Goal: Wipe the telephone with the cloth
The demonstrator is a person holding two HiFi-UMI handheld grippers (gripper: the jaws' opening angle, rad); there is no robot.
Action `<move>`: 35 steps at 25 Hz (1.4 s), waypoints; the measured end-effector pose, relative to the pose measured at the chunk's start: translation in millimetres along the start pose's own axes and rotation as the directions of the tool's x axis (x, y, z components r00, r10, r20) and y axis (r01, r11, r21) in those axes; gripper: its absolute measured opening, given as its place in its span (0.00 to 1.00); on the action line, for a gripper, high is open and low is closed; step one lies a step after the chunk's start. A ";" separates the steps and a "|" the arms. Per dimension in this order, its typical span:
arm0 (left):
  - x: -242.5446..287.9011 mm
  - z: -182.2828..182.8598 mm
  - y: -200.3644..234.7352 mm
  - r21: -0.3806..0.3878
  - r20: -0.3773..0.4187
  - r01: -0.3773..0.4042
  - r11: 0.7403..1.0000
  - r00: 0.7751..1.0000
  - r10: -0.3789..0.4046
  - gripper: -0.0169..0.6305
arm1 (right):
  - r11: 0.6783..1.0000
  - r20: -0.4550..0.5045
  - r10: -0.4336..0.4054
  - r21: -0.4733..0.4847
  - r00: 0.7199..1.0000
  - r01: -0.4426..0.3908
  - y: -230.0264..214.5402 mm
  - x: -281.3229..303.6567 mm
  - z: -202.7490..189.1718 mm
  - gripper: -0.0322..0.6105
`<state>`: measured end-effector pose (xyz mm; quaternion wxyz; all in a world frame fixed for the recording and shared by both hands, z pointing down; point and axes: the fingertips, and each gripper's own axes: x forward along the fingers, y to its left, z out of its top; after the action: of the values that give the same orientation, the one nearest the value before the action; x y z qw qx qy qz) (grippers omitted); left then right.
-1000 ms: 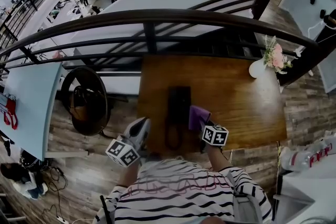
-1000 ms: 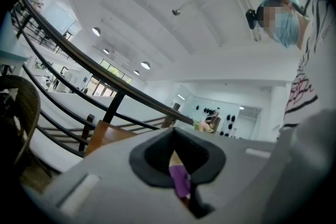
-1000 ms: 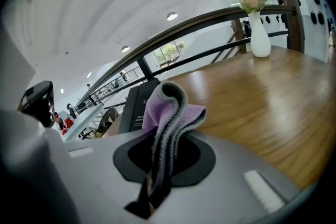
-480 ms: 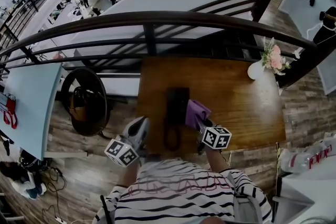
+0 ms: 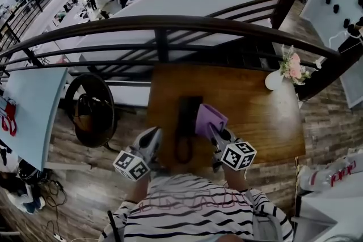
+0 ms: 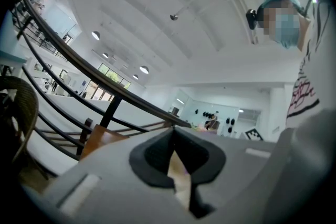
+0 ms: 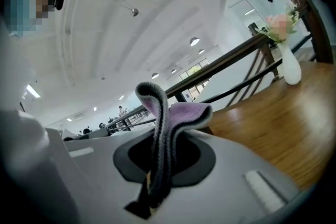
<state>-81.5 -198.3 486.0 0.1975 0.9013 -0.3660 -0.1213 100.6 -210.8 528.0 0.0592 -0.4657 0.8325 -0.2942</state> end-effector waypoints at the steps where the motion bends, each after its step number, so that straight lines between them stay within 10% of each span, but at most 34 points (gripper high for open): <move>1: -1.2 1.1 -1.3 0.001 0.005 -0.001 1.000 1.000 0.001 0.03 | 1.000 0.006 0.008 0.004 1.000 -0.008 4.4 -3.4 1.3 0.10; 35: -2.6 -31.5 -64.1 0.006 0.014 -0.006 1.000 1.000 0.006 0.03 | 0.998 0.023 0.069 0.002 0.997 -0.069 9.2 -76.4 -4.3 0.10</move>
<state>-32.7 -146.1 485.8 0.1926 0.8999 -0.3706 -0.1258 134.9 -143.5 513.1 0.0797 -0.4401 0.8468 -0.2879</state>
